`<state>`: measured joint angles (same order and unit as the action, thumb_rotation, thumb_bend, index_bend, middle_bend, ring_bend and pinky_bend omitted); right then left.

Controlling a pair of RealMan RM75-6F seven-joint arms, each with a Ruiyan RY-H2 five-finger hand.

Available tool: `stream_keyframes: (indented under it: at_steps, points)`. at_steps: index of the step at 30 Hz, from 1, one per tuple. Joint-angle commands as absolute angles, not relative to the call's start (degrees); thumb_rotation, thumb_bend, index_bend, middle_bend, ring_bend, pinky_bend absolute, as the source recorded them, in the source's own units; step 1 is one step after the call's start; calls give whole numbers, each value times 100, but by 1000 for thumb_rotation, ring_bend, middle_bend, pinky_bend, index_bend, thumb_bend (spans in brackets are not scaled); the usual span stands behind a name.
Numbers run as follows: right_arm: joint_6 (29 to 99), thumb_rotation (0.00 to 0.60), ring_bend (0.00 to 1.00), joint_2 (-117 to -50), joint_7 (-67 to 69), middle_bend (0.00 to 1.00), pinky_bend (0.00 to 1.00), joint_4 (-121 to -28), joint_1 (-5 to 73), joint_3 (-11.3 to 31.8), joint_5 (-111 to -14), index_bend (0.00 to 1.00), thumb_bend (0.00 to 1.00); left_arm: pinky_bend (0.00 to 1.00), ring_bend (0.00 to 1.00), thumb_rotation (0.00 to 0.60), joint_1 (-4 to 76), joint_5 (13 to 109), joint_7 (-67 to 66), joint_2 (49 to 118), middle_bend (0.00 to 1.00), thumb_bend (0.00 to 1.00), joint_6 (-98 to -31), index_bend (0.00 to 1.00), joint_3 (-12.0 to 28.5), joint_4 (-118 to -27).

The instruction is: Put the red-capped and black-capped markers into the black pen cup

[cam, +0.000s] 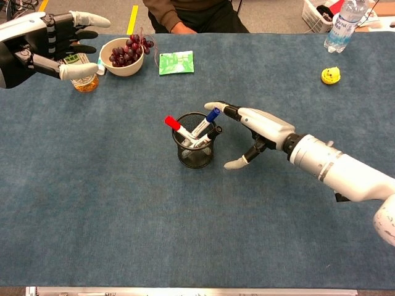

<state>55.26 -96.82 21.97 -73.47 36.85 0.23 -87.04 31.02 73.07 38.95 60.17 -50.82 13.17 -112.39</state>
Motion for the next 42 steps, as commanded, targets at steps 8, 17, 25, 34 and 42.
stream_keyframes:
  at_steps: [8, 17, 25, 34, 42]
  points:
    - [5854, 600, 0, -8258, 1733, 30, 0, -8450, 3327, -155, -8645, 0, 0, 83, 0, 600, 2981, 7223, 3114, 6124, 39, 296, -5441, 174, 1149, -11006]
    - [6504, 600, 112, -7284, 1506, 234, 21, -8992, 2803, -91, -8381, 93, 87, 83, 0, 600, 2691, 7569, 1733, 6308, 51, 297, -6259, 196, 873, -10373]
    - [6991, 600, 289, -6693, 816, 383, 204, -9297, 2368, -33, -8148, 391, 361, 82, 0, 600, 2248, 7604, 543, 6479, 87, 297, -7085, 229, 643, -10106]
    - [7520, 600, 309, -6143, 294, 408, 235, -9661, 1884, 14, -7978, 426, 373, 83, 0, 600, 1709, 7766, -68, 6687, 107, 297, -7868, 241, 404, -9958]
    - [7930, 600, 312, -6019, 296, 408, 235, -9740, 1487, 38, -7997, 439, 372, 83, 3, 600, 1365, 8022, -237, 6812, 115, 297, -8422, 250, 340, -9903]
